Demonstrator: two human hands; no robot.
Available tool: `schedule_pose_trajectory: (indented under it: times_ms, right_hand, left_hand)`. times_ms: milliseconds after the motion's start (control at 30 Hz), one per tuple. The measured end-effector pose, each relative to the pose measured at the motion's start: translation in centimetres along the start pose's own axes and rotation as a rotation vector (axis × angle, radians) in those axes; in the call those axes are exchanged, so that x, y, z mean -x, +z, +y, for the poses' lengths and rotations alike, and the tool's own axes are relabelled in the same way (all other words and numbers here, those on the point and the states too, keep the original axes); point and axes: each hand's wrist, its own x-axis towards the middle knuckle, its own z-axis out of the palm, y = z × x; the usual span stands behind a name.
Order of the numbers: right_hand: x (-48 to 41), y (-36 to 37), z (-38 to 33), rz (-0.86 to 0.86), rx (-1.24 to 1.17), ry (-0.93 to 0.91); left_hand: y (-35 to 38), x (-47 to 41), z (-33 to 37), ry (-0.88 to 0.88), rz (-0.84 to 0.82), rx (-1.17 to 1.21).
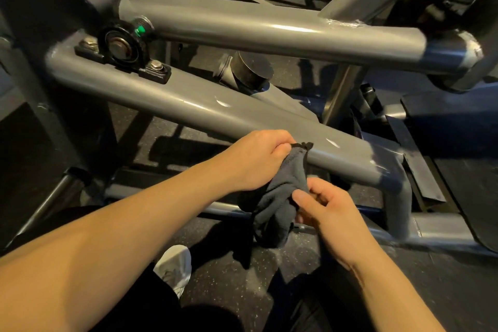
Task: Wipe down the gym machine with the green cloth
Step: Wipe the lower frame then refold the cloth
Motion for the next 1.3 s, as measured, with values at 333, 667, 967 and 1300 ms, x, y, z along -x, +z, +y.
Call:
schedule_pose_trajectory:
  times_ms: [333, 667, 967, 1300]
  right_hand:
    - [0.2, -0.3, -2.2, 0.136, -0.404, -0.035]
    - [-0.3, -1.0, -4.6, 0.087, -0.358, -0.110]
    - [-0.8, -1.0, -5.8, 0.073, -0.440, -0.146]
    - [-2.6, -4.3, -5.1, 0.366, 0.459, -0.114]
  left_hand:
    - [-0.3, 1.1, -0.4, -0.164, 0.024, -0.098]
    - [0.5, 0.6, -0.9, -0.384, -0.278, 0.114]
    - [1.1, 0.8, 1.8, -0.391, -0.209, 0.852]
    - [-3.0, 1.0, 1.4, -0.262, 0.089, 0.526]
